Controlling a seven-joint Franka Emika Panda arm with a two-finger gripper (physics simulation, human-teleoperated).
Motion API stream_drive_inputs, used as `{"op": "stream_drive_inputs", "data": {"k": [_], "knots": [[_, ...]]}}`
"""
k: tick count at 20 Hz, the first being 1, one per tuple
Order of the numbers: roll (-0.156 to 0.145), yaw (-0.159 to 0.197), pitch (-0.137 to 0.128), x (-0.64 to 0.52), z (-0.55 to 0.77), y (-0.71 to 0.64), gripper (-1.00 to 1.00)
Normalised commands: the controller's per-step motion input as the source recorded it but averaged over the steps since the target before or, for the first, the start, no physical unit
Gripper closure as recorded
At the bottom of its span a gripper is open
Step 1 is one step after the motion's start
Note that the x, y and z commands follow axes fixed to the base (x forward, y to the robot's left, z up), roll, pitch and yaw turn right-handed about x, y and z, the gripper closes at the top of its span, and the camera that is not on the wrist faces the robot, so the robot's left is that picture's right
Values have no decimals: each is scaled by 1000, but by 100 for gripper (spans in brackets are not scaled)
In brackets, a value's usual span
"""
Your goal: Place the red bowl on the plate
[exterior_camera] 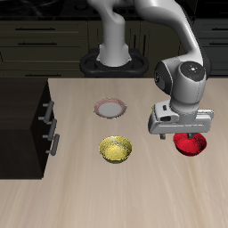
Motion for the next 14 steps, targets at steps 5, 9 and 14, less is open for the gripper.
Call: {"op": "stream_drive_inputs", "data": {"k": [5, 9, 14], "knots": [[10, 1, 25, -74, -228, 76, -100], [-5, -12, 24, -52, -135, 13, -100], [-5, -14, 3, -22, -94, -27, 100]]}}
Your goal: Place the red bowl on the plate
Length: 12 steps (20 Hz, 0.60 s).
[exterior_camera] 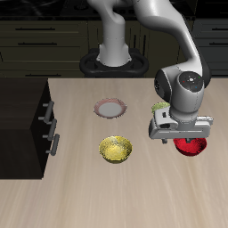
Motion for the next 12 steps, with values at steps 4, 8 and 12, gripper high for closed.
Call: {"op": "stream_drive_inputs", "data": {"k": [4, 8, 12], "knots": [[0, -13, 3, -1, -25, -49, 100], [15, -7, -11, -23, 42, -11, 100], [18, 0, -7, -43, 6, 30, 100]]}}
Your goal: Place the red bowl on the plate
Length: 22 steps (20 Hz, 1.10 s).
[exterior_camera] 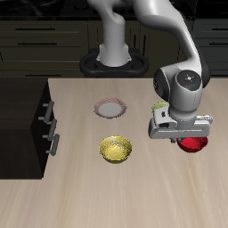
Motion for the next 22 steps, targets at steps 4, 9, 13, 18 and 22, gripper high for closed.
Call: {"op": "stream_drive_inputs", "data": {"k": [4, 9, 13, 18, 22], "knots": [[11, -4, -15, -33, 38, 11, 100], [-12, 33, -64, -5, 406, -54, 100], [-6, 29, -53, -2, 324, -99, 100], [-12, 51, -38, -70, 350, -83, 100], [-1, 22, -41, -18, 348, -124, 100]]}}
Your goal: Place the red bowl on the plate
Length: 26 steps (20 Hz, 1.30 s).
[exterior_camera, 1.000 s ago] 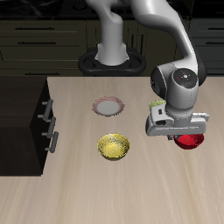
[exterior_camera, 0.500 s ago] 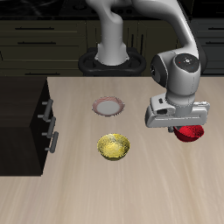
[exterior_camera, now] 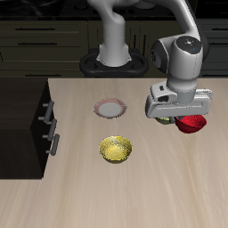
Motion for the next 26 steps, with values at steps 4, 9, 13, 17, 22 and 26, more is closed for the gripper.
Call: {"op": "stream_drive_inputs", "data": {"k": [4, 9, 13, 17, 22, 26], "knots": [[-19, 16, -44, -82, 412, -103, 100], [-2, 34, -75, -143, 580, -76, 100], [-24, 10, -41, -97, 469, -123, 100], [12, 23, -32, -76, 229, -53, 100], [-5, 15, 15, -80, -36, -75, 100], [-2, 29, 6, -202, -12, -40, 100]]}}
